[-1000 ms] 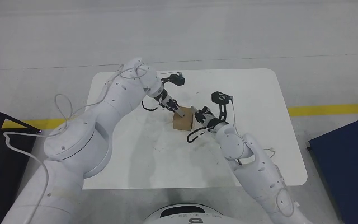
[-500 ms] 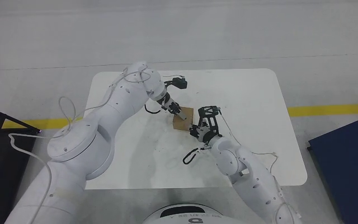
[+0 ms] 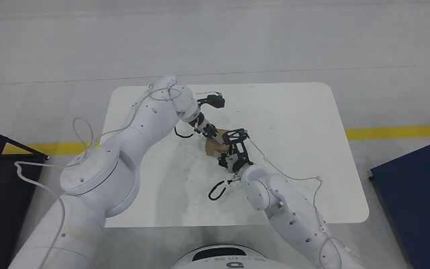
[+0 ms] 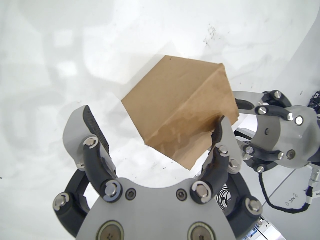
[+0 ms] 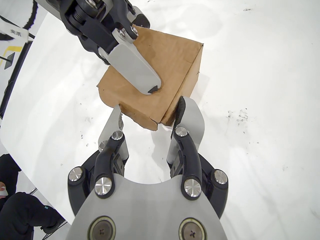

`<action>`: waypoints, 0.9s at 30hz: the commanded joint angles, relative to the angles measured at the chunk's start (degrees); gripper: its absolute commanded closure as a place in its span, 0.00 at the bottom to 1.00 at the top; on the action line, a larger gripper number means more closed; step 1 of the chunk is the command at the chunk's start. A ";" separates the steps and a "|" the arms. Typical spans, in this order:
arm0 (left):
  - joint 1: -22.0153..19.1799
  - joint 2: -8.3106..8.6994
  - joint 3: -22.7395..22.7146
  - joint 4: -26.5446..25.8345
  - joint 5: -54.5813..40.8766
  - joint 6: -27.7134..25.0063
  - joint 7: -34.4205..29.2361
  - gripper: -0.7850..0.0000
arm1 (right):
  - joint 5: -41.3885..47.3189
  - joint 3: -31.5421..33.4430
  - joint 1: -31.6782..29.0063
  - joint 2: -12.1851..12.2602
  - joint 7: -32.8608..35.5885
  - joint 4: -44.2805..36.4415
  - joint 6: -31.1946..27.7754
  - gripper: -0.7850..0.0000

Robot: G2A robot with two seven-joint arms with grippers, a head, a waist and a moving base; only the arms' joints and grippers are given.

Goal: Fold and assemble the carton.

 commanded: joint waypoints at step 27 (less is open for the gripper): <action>0.34 -1.26 -2.26 2.33 1.39 -1.96 -0.57 0.00 | -3.37 -0.26 0.55 -1.04 -0.27 0.73 3.62 0.39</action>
